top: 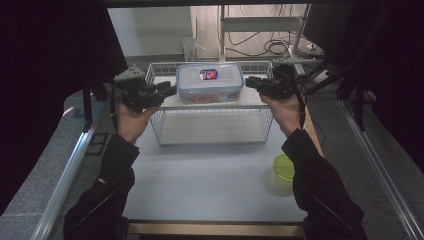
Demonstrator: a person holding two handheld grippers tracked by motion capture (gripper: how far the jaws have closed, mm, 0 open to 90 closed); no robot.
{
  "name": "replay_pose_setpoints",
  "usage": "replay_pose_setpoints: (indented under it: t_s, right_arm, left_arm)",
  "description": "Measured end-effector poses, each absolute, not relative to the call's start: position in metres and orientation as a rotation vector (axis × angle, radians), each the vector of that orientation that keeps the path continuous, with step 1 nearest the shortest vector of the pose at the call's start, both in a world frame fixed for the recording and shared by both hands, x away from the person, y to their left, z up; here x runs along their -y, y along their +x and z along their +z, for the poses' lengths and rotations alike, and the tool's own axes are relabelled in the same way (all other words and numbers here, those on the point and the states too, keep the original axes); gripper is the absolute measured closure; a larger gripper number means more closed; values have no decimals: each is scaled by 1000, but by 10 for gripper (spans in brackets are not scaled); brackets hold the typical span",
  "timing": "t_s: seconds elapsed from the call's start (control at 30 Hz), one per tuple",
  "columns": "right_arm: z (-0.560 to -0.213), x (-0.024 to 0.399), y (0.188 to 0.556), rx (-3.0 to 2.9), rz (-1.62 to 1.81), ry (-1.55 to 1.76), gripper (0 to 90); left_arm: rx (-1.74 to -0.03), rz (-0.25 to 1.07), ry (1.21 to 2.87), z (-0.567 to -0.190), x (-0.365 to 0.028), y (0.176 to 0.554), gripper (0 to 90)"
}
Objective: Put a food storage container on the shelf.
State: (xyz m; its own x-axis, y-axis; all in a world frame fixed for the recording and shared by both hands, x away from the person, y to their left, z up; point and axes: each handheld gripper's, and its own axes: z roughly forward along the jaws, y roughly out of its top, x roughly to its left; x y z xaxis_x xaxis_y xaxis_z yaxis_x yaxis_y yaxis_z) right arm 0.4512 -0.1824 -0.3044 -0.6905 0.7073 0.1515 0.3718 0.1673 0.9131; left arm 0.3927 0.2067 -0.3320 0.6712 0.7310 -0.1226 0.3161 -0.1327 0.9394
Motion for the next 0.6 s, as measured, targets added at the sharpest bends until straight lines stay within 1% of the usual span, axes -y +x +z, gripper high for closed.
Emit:
replay_pose_setpoints:
  t_s: [0.07, 0.13, 0.33, 0.6]
  right_arm:
    - [-310, 179, 443, -2167, 1521, 982, 856]
    - [-317, 172, 438, -2209, 1472, 940, 879]
    - [-329, 153, 439, -2275, 1363, 868, 893]
    - [-332, 153, 449, -2265, 1388, 915, 893]
  left_arm:
    - [-837, 431, 1767, -339, -202, 391, 797]
    - [-841, 439, 1798, -345, -195, 392, 852]
    - [-870, 447, 1808, -351, -187, 403, 878]
    - [-927, 440, 1790, -354, -186, 415, 867]
